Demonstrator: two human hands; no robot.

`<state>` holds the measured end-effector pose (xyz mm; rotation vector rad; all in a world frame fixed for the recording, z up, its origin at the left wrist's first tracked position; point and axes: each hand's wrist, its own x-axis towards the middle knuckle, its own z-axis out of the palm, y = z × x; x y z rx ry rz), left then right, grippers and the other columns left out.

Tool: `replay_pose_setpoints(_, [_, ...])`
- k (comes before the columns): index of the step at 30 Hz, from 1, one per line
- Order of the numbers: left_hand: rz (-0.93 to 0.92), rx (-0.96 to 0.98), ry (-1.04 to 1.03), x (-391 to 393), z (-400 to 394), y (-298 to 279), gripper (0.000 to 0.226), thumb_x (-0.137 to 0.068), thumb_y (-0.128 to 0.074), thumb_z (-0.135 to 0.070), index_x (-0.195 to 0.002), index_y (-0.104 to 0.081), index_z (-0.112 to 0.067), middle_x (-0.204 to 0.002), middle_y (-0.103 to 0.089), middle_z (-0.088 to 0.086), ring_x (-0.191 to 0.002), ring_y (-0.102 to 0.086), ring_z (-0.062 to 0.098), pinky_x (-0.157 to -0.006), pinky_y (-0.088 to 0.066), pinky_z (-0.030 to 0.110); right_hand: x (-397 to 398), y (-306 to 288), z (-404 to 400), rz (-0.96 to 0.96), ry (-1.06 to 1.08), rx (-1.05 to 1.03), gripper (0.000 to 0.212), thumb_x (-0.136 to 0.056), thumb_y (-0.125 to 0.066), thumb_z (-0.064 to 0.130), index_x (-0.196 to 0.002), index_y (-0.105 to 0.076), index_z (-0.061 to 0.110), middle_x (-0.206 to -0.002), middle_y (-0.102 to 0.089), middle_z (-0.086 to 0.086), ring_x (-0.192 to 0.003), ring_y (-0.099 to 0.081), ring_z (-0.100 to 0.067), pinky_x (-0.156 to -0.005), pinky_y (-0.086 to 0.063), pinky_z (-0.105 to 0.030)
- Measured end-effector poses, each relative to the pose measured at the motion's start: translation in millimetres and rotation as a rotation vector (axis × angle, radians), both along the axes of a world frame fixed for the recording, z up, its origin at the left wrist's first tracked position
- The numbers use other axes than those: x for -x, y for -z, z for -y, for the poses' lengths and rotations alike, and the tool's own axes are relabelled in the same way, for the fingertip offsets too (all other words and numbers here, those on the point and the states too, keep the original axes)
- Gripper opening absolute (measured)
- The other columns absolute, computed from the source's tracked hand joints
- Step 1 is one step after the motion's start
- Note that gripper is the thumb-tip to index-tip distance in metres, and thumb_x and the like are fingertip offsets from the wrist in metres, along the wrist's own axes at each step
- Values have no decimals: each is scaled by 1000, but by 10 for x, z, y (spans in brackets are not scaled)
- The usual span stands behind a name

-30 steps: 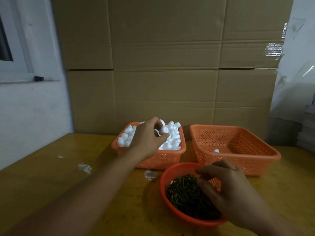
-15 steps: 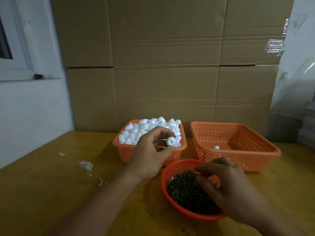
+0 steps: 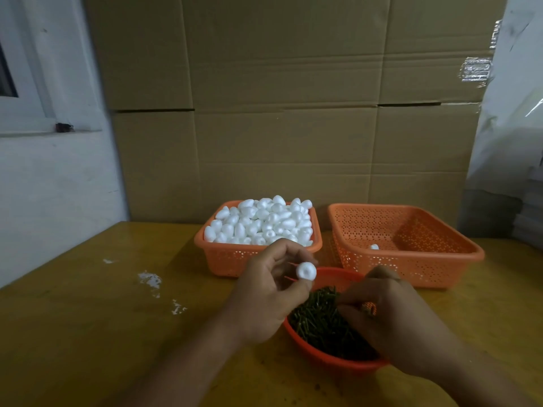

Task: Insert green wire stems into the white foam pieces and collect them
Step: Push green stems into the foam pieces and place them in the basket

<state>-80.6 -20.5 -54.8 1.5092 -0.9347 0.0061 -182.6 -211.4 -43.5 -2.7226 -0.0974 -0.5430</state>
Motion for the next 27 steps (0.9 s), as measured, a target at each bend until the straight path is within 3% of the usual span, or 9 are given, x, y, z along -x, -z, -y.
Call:
replay_pose_setpoints(2, [-6,-15,36,32,15,2,13,-86,-70,-27,-98,-66,-26,-94,-70,-3,-87,-68,18,-78,-57,39,-27,-11,-20,-75,8,41,8,-90,-69,36,-90,-77,34,-82,-67,14,-88,-53,-1,-79,-50,-32])
replay_pose_setpoints(5, [24,-56,43,78,44,21,16,-92,-65,-35,-107,-65,-31,-89,-67,-7,-80,-63,7,-72,-53,28,-88,-45,-58,-230,53,82,20,-90,-64,48,-93,-75,31,-83,-71,9,-76,-65,-8,-74,-58,-38])
replay_pose_setpoints(8, [33,-78,49,119,58,33,25,-94,-58,-40,-118,-57,-41,-81,-65,-4,-69,-59,7,-67,-50,26,-162,-37,-93,-335,84,203,35,-88,-59,61,-100,-68,30,-90,-70,7,-82,-66,-12,-78,-59,-39])
replay_pose_setpoints(11, [42,-86,32,135,51,37,19,-97,-52,-46,-116,-52,-43,-75,-63,-4,-61,-54,7,-60,-46,24,-232,-4,-140,-376,83,253,36,-87,-60,61,-106,-67,30,-96,-68,9,-88,-65,-12,-81,-58,-38])
replay_pose_setpoints(15, [-38,-61,56,129,54,25,14,-98,-52,-43,-107,-61,-37,-73,-60,-6,-61,-52,7,-58,-44,22,-310,33,-167,-372,104,255,23,-90,-63,45,-100,-71,26,-92,-69,8,-84,-66,-13,-77,-59,-36])
replay_pose_setpoints(18, [-137,-20,120,120,50,29,23,-93,-66,-35,-116,-64,-33,-78,-61,-4,-64,-51,11,-61,-45,25,-330,58,-152,-369,127,232,17,-91,-64,38,-99,-71,25,-94,-69,5,-86,-67,-15,-79,-59,-37])
replay_pose_setpoints(21, [-181,14,132,122,59,41,29,-92,-66,-24,-120,-65,-29,-80,-63,-3,-64,-51,10,-60,-45,24,-327,66,-135,-352,142,200,14,-91,-64,35,-98,-69,25,-95,-68,4,-87,-67,-16,-80,-58,-38])
replay_pose_setpoints(24, [-258,58,113,131,78,23,17,-93,-62,-32,-107,-70,-25,-72,-58,-1,-57,-48,10,-53,-41,21,-322,72,-143,-341,150,197,12,-89,-63,33,-94,-68,24,-92,-68,4,-85,-67,-17,-78,-59,-38])
replay_pose_setpoints(27, [-373,107,120,128,80,3,30,-92,-62,-38,-100,-69,-11,-68,-55,-1,-52,-45,9,-49,-36,20,-311,73,-159,-323,162,183,14,-88,-64,38,-92,-68,25,-91,-67,5,-84,-67,-16,-77,-59,-38])
